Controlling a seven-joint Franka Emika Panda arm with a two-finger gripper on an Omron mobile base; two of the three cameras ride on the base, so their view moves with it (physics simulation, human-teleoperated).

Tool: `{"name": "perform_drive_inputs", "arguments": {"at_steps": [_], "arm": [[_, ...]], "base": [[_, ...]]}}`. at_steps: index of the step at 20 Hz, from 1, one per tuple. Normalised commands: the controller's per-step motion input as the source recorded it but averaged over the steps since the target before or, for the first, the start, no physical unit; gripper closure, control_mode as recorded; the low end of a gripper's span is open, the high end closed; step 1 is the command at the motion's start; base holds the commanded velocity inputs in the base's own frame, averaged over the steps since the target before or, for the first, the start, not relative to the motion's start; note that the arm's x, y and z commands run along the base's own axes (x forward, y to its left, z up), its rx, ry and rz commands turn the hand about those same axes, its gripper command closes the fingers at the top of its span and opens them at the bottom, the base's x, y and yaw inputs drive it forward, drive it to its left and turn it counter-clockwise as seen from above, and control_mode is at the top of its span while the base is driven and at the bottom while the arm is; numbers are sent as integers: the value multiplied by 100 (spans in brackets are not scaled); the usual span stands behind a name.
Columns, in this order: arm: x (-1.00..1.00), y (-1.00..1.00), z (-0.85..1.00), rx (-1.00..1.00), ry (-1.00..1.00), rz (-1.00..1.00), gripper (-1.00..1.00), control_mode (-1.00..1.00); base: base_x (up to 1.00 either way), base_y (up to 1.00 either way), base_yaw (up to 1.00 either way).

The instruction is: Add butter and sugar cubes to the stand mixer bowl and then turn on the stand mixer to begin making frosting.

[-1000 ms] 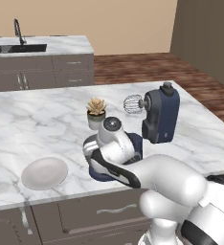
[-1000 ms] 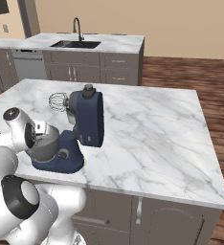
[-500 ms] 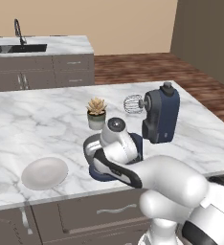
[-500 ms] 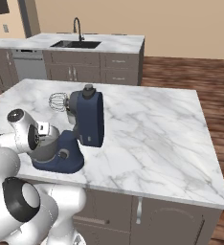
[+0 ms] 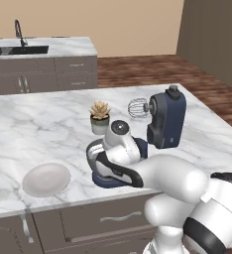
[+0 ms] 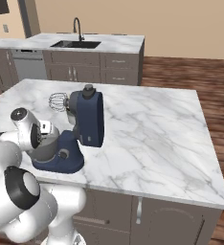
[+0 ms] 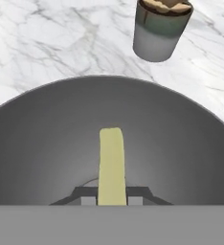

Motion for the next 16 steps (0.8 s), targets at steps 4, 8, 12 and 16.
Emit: {"name": "perform_drive_inputs", "arguments": {"at_steps": [4,8,12,16], "arm": [[0,0,-21,0,0,0,-100,-100],[0,0,0,0,0,0,-100,-100],[0,0,0,0,0,0,-100,-100],[0,0,2,0,0,0,-100,-100]], "base": [[0,0,0],[0,0,0],[0,0,0],[0,0,0]]}}
